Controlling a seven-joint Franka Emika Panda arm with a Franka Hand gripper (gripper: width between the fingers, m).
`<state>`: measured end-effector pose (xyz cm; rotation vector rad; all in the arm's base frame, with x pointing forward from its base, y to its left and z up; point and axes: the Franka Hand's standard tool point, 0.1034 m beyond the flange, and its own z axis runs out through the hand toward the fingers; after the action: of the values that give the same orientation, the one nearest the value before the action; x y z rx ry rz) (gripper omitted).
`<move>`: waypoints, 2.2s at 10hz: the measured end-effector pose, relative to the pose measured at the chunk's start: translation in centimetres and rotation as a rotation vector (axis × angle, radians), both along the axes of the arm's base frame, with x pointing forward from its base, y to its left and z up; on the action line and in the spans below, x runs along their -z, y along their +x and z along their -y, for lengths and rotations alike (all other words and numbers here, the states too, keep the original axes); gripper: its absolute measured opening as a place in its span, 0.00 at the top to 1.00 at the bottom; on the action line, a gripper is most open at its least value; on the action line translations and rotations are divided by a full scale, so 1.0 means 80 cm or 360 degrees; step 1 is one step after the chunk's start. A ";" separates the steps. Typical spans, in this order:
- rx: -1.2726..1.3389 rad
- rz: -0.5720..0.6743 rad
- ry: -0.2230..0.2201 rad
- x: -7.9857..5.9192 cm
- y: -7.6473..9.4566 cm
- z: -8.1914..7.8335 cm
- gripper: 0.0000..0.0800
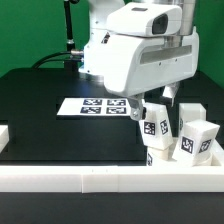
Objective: Assemble stool
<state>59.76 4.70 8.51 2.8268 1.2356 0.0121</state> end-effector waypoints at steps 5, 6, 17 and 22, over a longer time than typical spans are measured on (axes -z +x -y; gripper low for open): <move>0.0149 0.0011 0.0006 0.001 0.000 -0.002 0.58; 0.0235 0.0015 0.0009 0.001 0.000 -0.002 0.58; 0.2660 0.0068 0.0152 0.004 0.004 -0.022 0.58; 0.3900 0.0081 0.0351 0.005 0.007 -0.025 0.58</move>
Offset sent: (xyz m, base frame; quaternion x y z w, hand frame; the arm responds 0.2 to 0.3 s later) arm 0.0000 0.0000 0.0000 0.0000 0.0000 0.0899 0.9960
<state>60.31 6.71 8.12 2.2297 -2.3695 0.0865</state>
